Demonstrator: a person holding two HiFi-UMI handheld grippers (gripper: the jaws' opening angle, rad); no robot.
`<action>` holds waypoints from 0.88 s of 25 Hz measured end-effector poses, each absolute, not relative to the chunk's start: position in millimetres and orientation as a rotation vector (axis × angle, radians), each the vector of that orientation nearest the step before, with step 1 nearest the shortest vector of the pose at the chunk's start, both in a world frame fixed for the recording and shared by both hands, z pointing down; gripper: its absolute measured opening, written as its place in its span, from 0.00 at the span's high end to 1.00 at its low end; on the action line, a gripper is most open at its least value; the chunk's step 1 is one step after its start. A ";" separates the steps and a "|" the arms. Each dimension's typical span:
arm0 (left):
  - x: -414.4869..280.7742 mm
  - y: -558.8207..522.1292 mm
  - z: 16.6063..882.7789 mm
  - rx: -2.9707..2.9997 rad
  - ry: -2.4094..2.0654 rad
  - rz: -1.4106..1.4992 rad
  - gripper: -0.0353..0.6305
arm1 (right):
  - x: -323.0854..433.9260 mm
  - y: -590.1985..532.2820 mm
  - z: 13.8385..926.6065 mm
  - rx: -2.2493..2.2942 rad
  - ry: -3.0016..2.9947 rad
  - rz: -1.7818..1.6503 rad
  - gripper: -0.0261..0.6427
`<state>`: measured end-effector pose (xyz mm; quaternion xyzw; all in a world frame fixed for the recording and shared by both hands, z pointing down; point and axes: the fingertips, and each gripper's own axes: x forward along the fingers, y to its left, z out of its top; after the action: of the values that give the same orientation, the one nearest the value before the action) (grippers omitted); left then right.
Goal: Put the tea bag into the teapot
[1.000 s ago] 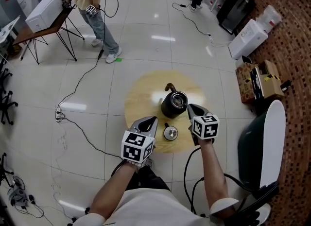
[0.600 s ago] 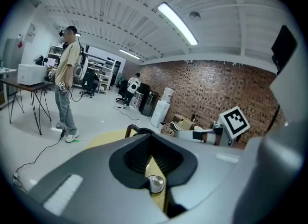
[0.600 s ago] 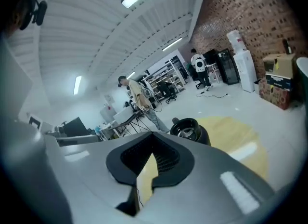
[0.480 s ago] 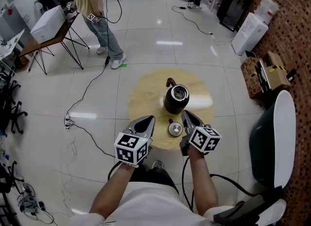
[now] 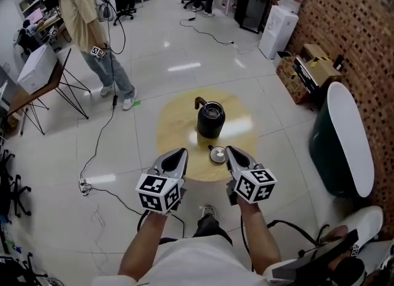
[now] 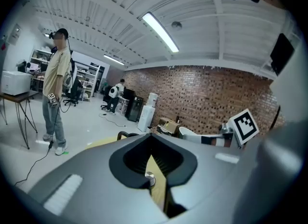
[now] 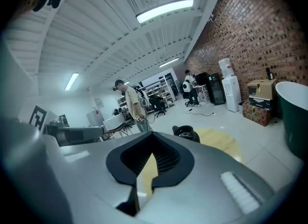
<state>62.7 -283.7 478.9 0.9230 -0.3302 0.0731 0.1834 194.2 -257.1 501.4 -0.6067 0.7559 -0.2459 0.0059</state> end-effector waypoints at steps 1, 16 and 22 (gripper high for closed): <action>50.9 -275.1 477.5 2.615 -0.910 0.192 0.93 | 180.4 -245.0 501.1 -1.927 2.355 -0.753 0.96; -157.4 -132.8 493.5 2.638 -0.641 0.217 0.93 | -34.0 -60.6 474.3 -2.247 2.166 -0.632 0.96; -151.7 -81.6 488.2 2.706 -0.550 0.286 0.93 | -62.6 -3.8 468.5 -2.303 2.130 -0.616 0.96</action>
<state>-151.7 -81.6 488.2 0.9586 -0.1947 0.1014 0.1816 -62.6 -3.8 468.5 -0.7202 0.6660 -0.1925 -0.0275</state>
